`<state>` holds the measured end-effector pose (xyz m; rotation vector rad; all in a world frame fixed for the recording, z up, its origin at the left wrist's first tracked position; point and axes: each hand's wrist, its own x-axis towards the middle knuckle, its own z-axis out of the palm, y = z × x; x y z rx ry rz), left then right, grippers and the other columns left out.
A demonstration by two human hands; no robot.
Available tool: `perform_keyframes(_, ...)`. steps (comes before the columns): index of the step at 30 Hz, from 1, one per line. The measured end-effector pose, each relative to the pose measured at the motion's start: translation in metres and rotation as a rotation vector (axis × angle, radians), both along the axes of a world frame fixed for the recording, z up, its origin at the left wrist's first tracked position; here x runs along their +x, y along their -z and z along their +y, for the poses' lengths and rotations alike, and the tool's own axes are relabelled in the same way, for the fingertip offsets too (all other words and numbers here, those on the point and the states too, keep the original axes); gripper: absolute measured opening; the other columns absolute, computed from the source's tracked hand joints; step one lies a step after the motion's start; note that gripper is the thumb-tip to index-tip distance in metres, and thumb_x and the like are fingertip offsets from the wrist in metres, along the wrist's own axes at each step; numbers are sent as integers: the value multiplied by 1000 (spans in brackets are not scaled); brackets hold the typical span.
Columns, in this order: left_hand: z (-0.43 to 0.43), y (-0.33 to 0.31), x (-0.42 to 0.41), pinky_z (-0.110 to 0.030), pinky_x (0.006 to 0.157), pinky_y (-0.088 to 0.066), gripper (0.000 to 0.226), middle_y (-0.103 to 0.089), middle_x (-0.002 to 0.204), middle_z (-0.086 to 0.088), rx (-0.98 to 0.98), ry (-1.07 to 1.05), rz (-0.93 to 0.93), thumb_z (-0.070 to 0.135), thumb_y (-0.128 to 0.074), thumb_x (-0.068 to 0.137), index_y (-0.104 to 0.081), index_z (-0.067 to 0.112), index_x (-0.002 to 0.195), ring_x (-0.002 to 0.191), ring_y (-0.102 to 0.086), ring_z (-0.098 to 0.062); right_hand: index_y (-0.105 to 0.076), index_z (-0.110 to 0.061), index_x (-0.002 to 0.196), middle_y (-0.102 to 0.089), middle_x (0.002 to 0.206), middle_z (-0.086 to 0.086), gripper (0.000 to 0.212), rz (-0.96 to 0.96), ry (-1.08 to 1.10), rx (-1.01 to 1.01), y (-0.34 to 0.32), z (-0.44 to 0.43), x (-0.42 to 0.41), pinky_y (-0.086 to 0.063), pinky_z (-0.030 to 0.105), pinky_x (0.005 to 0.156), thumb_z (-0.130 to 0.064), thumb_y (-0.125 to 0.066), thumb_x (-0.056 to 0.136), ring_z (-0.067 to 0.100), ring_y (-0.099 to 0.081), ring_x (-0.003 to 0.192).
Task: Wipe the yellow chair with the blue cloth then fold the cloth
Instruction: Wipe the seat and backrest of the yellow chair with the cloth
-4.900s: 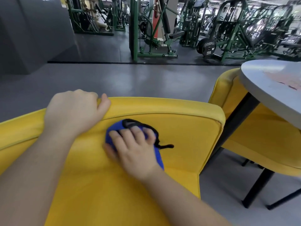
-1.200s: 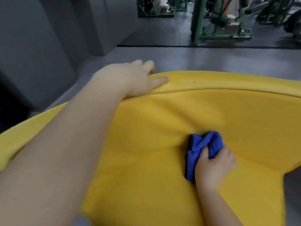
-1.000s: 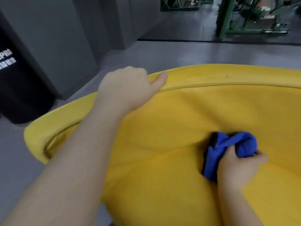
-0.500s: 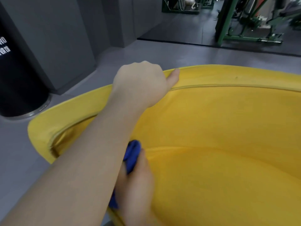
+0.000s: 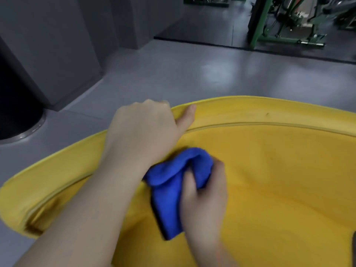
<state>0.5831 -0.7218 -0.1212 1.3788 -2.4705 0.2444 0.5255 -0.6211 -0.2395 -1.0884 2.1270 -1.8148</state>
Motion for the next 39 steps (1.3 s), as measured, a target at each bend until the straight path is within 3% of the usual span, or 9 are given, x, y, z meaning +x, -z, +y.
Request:
perform_keyframes(4,3,-9,-4,-35,60,-29,59,-49,74,-8,56,-64,-35,68,-13,91,-44,19,80,84,-64,-36,-45,-20,89,-49,85,8,14,200,96,348,42,5,-53,-40,48,70,-20,-41,75,34,-47,80)
perform_keyframes(7,6,-13,-7,-31,50,-27,57,-49,59,-8,82,-76,-60,66,-16,93,-40,18,73,63,-64,-33,-39,-26,79,-50,85,11,11,-71,158,428,55,11,-55,-42,52,72,-15,-40,79,39,-50,81)
perform_keyframes(10,3,-17,-10,-25,44,-25,50,-54,51,-6,73,-21,9,60,-30,91,-39,18,65,44,-58,-31,-49,-14,100,-48,110,14,18,-208,304,711,44,9,-58,-35,51,83,-22,-42,85,39,-43,106)
perform_keyframes(14,11,-32,-27,-31,47,-40,45,-65,67,-3,212,-24,182,51,-34,93,-59,17,77,59,-63,-31,-41,-21,129,-37,136,5,42,-381,287,917,6,18,-69,-30,50,97,-22,-53,88,31,-31,124)
perform_keyframes(20,7,-43,-23,-35,94,-43,38,-58,124,2,593,-42,206,47,-39,101,-54,21,124,116,-52,-20,-40,-34,135,-39,140,-8,47,-266,73,1048,-31,33,-76,-28,41,99,-44,-52,90,24,-31,127)
perform_keyframes(25,27,-31,-8,-33,96,-41,51,-58,125,4,456,29,91,46,-39,98,-45,20,141,116,-52,-19,-25,-34,142,-38,140,-7,66,-179,-91,1221,-18,33,-73,-31,40,100,-57,-52,85,23,-33,126)
perform_keyframes(29,21,-19,0,-34,93,-43,56,-59,120,3,388,58,140,49,-39,95,-46,18,141,112,-54,-19,-52,-35,116,-42,125,-9,38,-232,-86,1099,-11,24,-75,-30,36,97,-50,-59,81,21,-32,119)
perform_keyframes(33,25,-14,-1,-42,95,-46,66,-55,129,-4,333,108,126,53,-47,90,-44,14,143,115,-54,-24,-69,-27,85,-69,94,0,7,-682,-106,668,-36,38,-62,-49,49,86,-31,-72,81,30,-60,99)
perform_keyframes(39,49,-57,-12,-38,118,-4,87,4,160,15,865,492,103,68,-60,79,-19,43,151,147,20,-12,-71,-8,97,-72,92,17,15,-880,-199,419,-146,57,-67,-52,42,75,-17,-71,84,34,-68,86)
